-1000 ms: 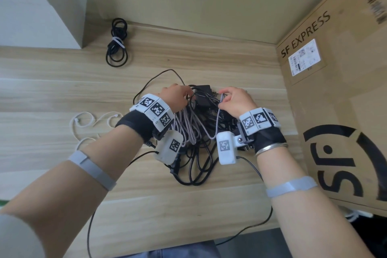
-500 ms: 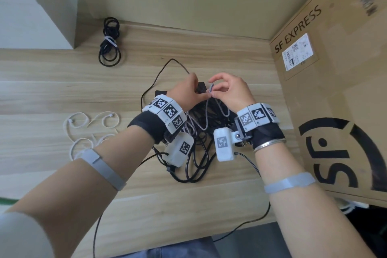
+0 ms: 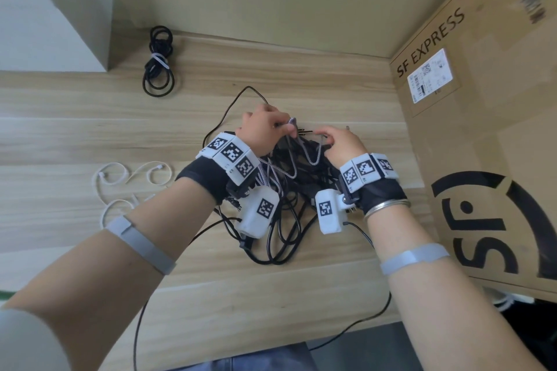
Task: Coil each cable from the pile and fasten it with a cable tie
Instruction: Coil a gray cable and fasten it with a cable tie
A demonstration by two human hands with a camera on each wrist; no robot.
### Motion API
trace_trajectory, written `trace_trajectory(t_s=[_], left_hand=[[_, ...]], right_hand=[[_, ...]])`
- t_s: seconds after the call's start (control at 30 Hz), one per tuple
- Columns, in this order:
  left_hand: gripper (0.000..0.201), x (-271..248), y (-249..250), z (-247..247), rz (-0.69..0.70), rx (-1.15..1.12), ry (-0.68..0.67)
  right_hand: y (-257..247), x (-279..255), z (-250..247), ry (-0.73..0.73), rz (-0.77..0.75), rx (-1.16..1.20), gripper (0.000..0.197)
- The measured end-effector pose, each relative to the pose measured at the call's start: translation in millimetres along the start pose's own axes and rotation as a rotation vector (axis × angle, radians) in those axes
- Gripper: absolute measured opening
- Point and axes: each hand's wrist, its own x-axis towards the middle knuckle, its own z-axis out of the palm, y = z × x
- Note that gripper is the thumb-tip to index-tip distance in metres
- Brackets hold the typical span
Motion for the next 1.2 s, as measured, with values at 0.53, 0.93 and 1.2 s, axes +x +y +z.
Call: trace_trajectory(t_s=[0.53, 0.93, 1.2], left_hand=[[0.014, 6.5, 1.6, 0.6, -0.025, -0.323, -0.06], [0.023, 14.5, -4.6, 0.2, -0.063, -0.115, 0.102], [0.021, 10.2, -2.2, -8.6, 0.157, -0.345, 0.067]], right_hand=[[-23.7, -14.4, -28.7, 0.082, -0.128, 0.435, 0.014], [-47.0, -16.2, -27.5, 0.152, -0.191, 0.223, 0.055], [-56.0, -14.5, -22.8, 0.067, -0.279, -0.204, 0.046]])
